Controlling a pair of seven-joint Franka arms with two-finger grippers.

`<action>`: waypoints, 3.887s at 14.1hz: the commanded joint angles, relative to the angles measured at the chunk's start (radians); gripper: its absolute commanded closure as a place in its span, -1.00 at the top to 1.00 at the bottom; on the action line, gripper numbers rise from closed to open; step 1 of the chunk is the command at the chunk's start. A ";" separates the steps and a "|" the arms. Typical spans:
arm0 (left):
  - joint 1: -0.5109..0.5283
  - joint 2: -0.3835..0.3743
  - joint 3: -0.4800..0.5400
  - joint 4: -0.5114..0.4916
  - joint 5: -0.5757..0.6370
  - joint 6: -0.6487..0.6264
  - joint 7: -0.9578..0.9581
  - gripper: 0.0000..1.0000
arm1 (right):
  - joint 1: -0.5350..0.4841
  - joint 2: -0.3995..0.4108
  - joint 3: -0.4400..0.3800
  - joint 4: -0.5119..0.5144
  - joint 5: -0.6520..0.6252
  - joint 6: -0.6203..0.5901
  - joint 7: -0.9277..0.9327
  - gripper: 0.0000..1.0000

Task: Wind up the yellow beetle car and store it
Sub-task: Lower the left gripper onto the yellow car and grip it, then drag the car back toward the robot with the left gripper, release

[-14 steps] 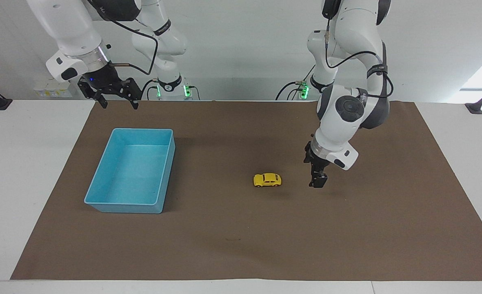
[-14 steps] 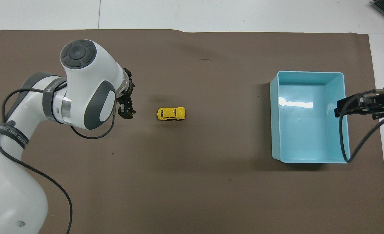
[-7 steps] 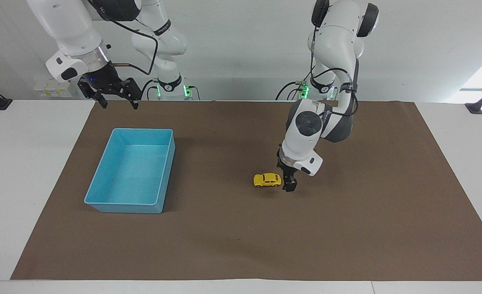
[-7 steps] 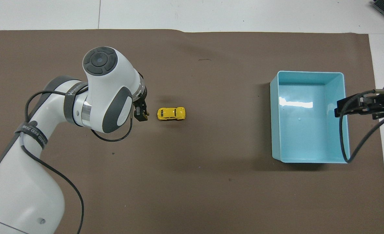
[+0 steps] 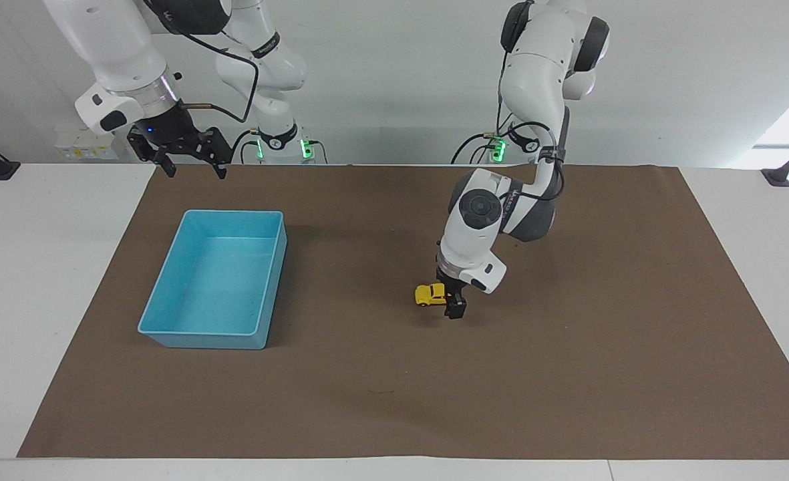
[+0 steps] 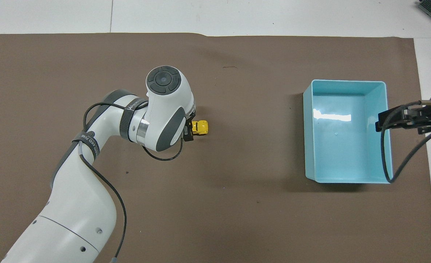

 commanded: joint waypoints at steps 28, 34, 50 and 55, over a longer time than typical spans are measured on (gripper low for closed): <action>0.049 -0.050 0.027 -0.151 -0.012 0.044 0.142 -1.00 | -0.009 0.002 0.004 0.004 0.008 0.004 -0.019 1.00; 0.120 -0.061 0.032 -0.192 -0.006 0.059 0.197 -0.97 | -0.009 0.002 0.004 0.004 0.008 0.004 -0.019 1.00; 0.183 -0.107 0.045 -0.222 -0.003 0.051 0.283 1.00 | -0.009 0.002 0.004 0.004 0.008 0.004 -0.019 1.00; 0.201 -0.156 0.048 -0.206 -0.004 0.036 0.291 1.00 | -0.009 0.002 0.004 0.004 0.008 0.004 -0.019 1.00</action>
